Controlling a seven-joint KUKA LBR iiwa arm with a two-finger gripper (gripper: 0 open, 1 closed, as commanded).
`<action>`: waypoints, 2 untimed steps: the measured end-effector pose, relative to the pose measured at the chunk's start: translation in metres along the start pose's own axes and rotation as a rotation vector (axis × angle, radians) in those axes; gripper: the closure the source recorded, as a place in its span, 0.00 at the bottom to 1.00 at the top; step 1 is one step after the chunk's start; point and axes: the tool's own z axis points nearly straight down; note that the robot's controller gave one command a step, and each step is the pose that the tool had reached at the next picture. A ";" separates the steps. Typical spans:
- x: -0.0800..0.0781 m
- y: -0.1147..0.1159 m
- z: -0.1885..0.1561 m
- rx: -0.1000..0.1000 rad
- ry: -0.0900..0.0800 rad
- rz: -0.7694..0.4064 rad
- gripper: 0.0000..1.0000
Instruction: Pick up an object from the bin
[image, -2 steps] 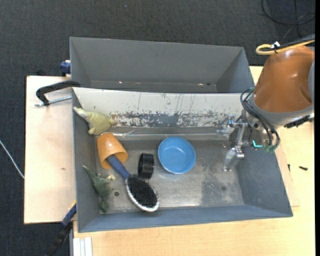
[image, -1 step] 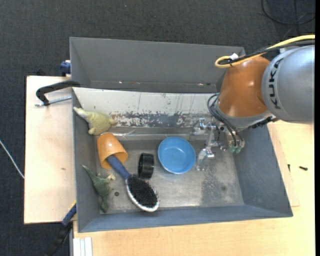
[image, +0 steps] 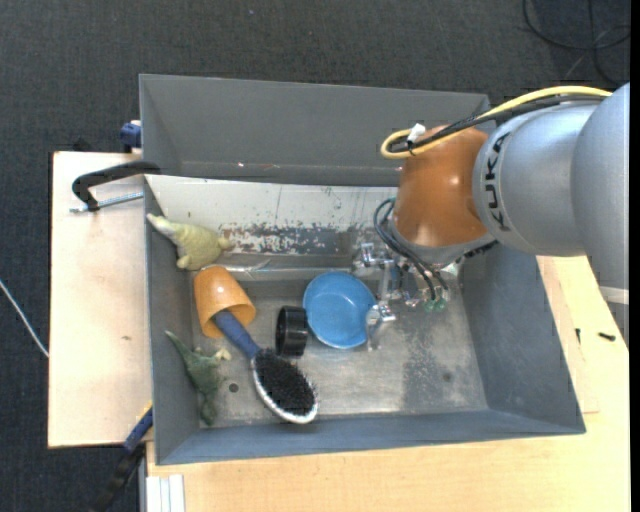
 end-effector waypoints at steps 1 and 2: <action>0.025 0.062 -0.002 -0.002 -0.015 -0.310 0.00; 0.025 0.060 -0.002 -0.001 -0.014 -0.307 1.00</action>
Offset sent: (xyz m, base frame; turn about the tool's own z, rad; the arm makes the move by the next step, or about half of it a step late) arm -0.0404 0.0582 -0.0068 -0.3096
